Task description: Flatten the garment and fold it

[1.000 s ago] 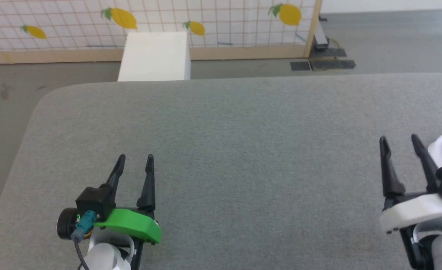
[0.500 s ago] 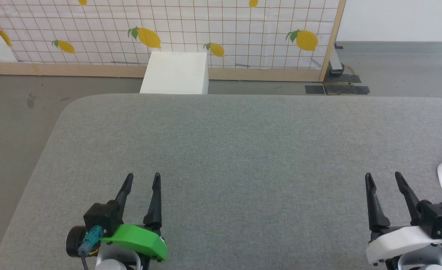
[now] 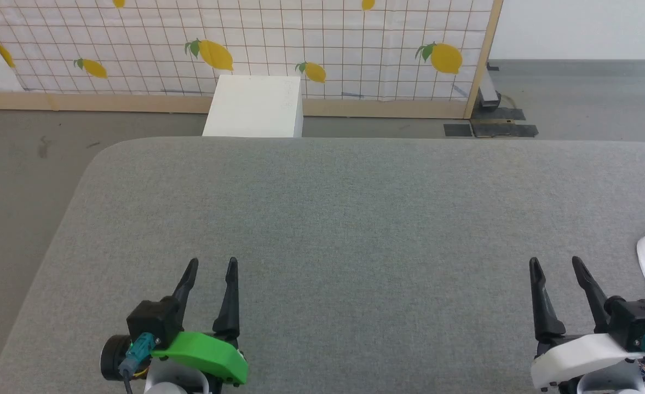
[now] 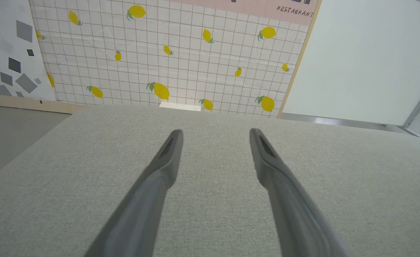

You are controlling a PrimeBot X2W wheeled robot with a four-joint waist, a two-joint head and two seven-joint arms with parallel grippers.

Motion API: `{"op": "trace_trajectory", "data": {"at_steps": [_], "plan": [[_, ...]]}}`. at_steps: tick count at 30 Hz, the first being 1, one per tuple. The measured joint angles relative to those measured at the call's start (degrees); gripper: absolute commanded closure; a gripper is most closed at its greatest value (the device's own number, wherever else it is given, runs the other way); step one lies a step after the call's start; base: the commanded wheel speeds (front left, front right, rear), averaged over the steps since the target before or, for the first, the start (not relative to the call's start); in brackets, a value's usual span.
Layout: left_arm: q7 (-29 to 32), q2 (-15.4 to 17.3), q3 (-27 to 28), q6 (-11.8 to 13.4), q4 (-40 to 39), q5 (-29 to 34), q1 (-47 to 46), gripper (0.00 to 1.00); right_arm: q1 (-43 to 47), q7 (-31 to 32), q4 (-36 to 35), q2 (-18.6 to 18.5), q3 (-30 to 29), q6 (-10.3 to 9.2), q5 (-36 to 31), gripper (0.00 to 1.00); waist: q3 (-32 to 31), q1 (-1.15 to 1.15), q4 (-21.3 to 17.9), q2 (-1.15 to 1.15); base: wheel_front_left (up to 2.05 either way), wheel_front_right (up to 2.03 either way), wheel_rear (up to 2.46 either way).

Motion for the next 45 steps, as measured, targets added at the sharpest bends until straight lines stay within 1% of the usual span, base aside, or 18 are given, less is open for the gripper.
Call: {"op": "trace_trajectory", "data": {"at_steps": [3, 4, 16, 29, 32, 45], "plan": [[0.00, 0.00, -0.02, 0.04, 0.15, -0.27, 0.00, 0.00, 0.00, -0.20, 0.36, 0.01, 0.11, 0.00, 0.34, 0.00, -0.09, 0.00, -0.04, 0.00, 0.00, 0.00, 0.00], [0.00, 0.00, -0.04, 0.05, 0.27, -0.34, 0.01, 1.00, 0.00, -0.25, 0.44, 0.01, 0.15, 0.00, 0.44, 1.00, -0.12, 0.00, -0.05, 0.00, 0.00, 0.00, 0.00], [0.16, 0.01, -0.03, 0.03, 0.18, -0.31, -0.03, 1.00, -0.01, -0.05, 0.38, -0.01, 0.15, 0.00, 0.31, 1.00, -0.08, 0.00, -0.14, 0.00, 0.00, 0.00, 0.00], [1.68, 0.01, 0.47, 0.09, -1.05, 0.77, -0.03, 1.00, -0.04, 0.86, 0.03, -0.01, 0.69, 0.00, 0.12, 1.00, 0.10, 0.00, -0.36, 0.00, 0.00, 0.00, 0.00], [2.10, 0.01, 0.63, 0.51, -1.36, 1.01, -0.03, 1.00, -0.05, 1.11, -0.04, -0.01, 0.82, 0.00, 0.03, 1.00, 0.14, 0.00, -0.40, 0.00, 0.00, 0.00, 0.00], [3.60, 0.01, 1.35, 0.77, -2.55, 2.21, -0.02, 1.00, -0.10, 1.98, -0.57, -0.01, 1.46, 0.00, -0.79, 1.00, 0.31, 0.00, -0.62, 0.00, 0.00, 0.00, 0.00]]}}
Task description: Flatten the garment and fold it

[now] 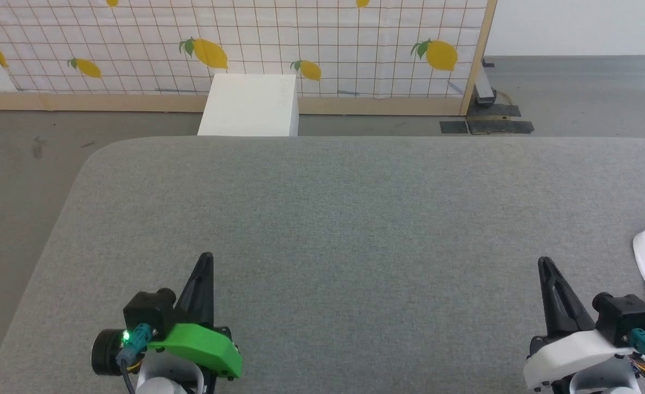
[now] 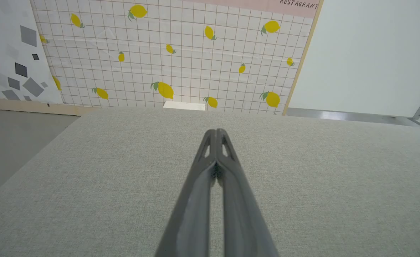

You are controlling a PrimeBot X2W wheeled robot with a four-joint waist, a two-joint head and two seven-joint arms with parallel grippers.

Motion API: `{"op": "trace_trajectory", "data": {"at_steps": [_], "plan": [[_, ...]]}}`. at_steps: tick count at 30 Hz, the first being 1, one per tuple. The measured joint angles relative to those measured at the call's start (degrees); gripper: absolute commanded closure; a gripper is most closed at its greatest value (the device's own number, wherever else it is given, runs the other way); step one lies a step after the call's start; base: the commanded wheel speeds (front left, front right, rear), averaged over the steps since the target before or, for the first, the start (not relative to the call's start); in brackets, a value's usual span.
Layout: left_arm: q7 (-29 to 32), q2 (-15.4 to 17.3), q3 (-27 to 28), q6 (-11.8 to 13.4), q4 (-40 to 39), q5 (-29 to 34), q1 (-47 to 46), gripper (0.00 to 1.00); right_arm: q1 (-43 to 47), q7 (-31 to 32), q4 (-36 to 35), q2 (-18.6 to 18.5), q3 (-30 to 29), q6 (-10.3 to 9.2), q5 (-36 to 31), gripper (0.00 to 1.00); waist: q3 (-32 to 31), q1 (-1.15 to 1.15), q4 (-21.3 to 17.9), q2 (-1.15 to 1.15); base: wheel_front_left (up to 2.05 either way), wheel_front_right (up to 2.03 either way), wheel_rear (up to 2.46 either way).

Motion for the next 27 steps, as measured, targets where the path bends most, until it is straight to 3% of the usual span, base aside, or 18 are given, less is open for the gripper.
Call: {"op": "trace_trajectory", "data": {"at_steps": [27], "plan": [[3.46, 0.00, 1.35, 1.03, -2.90, 2.81, 0.35, 1.00, -0.31, 2.22, -1.27, 0.01, 1.34, 0.00, -1.05, 1.00, 0.40, 0.00, -0.48, 0.00, 0.00, 0.00, 0.00]]}}
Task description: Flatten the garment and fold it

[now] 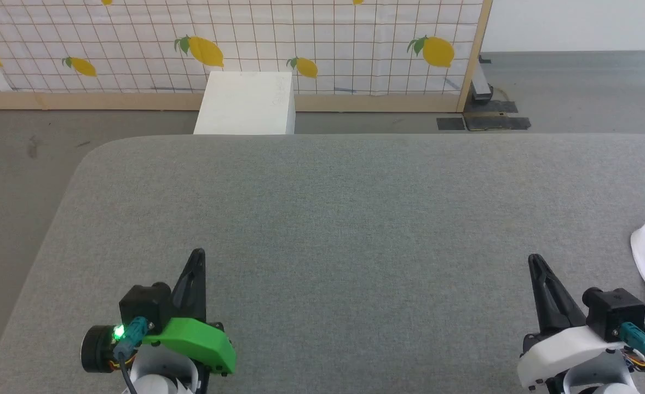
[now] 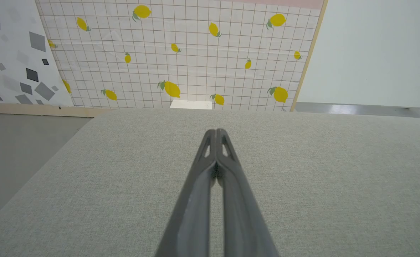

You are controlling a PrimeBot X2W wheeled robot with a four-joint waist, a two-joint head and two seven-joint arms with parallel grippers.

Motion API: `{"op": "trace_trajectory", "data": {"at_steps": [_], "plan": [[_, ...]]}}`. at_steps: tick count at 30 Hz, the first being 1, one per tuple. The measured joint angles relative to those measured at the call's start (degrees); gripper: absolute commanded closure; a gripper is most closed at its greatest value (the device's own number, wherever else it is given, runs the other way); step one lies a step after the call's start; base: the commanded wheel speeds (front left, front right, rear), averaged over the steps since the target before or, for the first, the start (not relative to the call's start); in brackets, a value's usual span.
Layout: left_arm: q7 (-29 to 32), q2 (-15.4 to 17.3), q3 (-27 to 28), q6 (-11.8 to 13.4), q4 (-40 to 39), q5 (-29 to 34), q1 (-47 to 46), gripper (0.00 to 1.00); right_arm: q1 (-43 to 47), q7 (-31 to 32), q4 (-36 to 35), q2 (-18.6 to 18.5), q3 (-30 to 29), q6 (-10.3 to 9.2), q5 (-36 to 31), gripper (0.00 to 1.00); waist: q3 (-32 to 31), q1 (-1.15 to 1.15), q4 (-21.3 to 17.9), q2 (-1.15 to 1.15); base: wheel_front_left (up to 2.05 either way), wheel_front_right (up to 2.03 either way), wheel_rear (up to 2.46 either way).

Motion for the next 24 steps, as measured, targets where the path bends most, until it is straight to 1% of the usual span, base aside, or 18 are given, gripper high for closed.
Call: {"op": "trace_trajectory", "data": {"at_steps": [24], "plan": [[2.67, 0.00, 1.05, 0.82, -2.26, 2.89, 0.58, 1.00, -0.55, 1.72, -1.08, 0.00, 1.16, 0.00, -1.02, 1.00, 0.33, 0.00, -0.40, 0.00, 0.00, 0.00, 0.00]]}}
